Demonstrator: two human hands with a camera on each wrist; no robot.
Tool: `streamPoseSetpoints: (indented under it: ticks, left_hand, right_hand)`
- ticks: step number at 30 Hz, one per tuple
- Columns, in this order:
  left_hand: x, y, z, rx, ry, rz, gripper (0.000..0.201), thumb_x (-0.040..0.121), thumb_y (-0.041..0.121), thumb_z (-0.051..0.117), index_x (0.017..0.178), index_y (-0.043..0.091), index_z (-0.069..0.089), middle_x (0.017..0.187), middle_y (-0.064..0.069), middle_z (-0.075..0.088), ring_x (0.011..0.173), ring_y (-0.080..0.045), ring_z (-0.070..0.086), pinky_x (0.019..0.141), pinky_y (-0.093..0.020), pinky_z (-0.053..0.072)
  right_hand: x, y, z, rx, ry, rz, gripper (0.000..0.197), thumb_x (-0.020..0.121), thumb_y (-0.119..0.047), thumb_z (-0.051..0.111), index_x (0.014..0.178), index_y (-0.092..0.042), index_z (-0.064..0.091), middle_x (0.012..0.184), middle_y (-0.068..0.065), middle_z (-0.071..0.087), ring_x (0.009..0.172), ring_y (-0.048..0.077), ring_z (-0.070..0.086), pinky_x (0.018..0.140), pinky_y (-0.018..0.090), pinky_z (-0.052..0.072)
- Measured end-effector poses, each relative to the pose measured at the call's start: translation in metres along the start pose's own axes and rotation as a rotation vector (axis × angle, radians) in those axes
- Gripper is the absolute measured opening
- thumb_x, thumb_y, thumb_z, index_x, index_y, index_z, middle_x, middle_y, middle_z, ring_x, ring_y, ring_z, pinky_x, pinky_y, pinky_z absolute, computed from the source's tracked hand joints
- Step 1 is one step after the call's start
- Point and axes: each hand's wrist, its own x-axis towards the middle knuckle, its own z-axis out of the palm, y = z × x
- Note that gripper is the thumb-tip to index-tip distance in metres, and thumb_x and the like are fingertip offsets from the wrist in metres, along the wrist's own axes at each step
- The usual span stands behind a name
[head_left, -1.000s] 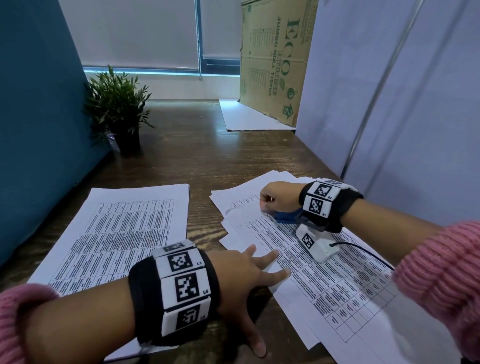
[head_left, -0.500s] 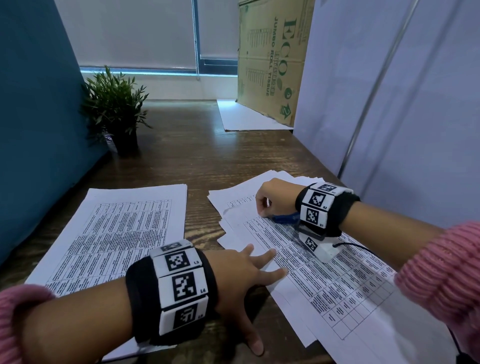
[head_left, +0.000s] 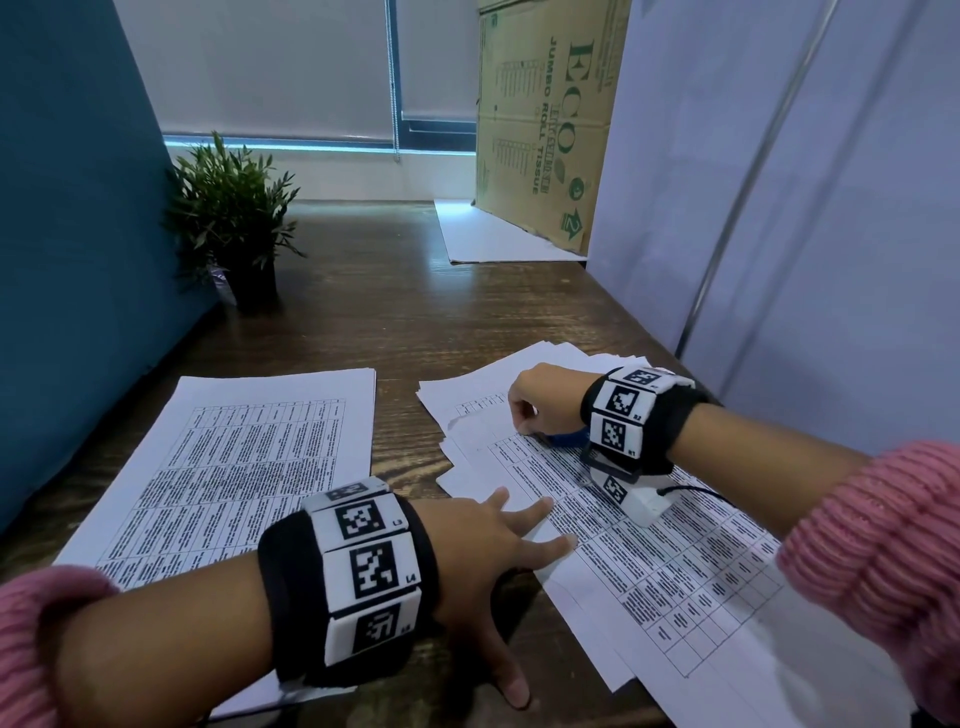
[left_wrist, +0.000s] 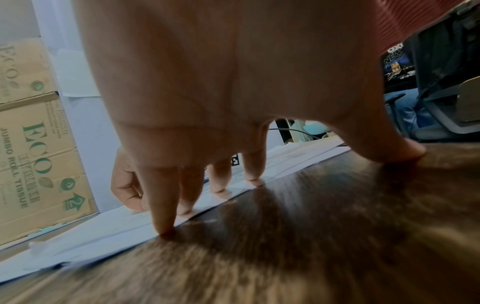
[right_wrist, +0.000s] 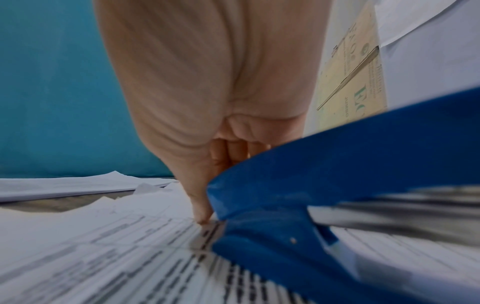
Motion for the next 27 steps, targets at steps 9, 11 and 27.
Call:
streamPoseSetpoints:
  ticks: [9,11,27]
  left_hand:
    - [0.001,-0.002,0.002,0.014,-0.001,-0.002,0.112,0.065,0.069,0.066,0.144,0.048,-0.011,0.153,0.015,-0.025,0.145,-0.024,-0.014,0.114,-0.059,0.015]
    - [0.001,-0.002,0.003,0.013,0.003,0.000,0.112,0.064,0.071,0.066,0.143,0.049,-0.011,0.153,0.016,-0.025,0.145,-0.024,-0.014,0.114,-0.058,0.016]
    - [0.002,0.001,0.000,0.048,-0.038,-0.046,0.114,0.064,0.070,0.067,0.144,0.047,-0.011,0.154,0.015,-0.022,0.145,-0.021,-0.011,0.117,-0.050,0.015]
  right_hand:
    - [0.005,-0.002,0.003,-0.050,-0.166,0.035,0.020,0.096,-0.013,0.044,0.081,-0.009,0.057,0.081,0.003,0.057,0.075,0.016,0.047,0.067,0.023,0.038]
    - [0.006,-0.001,0.004,-0.045,-0.170,0.042,0.029,0.094,-0.011,0.042,0.066,-0.012,0.045,0.064,0.000,0.044,0.061,0.015,0.037,0.056,0.023,0.029]
    - [-0.096,0.032,-0.019,0.276,0.294,0.028,0.015,0.093,-0.006,0.043,0.080,-0.003,0.051,0.082,0.014,0.050,0.074,0.024,0.043,0.064,0.029,0.034]
